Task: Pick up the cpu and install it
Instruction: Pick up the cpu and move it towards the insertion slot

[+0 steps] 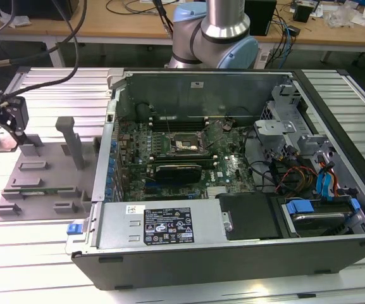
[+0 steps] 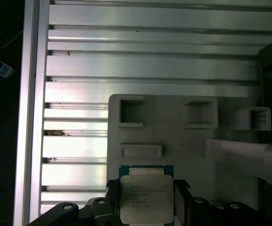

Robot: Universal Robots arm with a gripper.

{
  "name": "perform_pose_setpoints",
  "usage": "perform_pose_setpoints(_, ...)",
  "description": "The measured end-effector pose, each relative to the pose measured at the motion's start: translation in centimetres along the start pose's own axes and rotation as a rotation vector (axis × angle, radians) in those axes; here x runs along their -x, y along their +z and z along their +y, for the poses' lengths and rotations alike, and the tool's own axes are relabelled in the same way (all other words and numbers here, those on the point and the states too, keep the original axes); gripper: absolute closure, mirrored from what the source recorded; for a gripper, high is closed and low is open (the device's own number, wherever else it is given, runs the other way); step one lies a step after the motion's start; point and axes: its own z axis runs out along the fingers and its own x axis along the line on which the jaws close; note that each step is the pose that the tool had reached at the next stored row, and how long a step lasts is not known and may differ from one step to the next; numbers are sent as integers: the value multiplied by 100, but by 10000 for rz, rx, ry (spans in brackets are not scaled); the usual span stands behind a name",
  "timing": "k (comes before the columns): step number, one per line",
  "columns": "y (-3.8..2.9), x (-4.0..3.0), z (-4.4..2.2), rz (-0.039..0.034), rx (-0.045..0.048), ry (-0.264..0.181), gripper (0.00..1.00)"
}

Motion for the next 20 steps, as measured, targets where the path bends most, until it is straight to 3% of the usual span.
perform_pose_setpoints(20,-199,5,17,0,0,0,45)
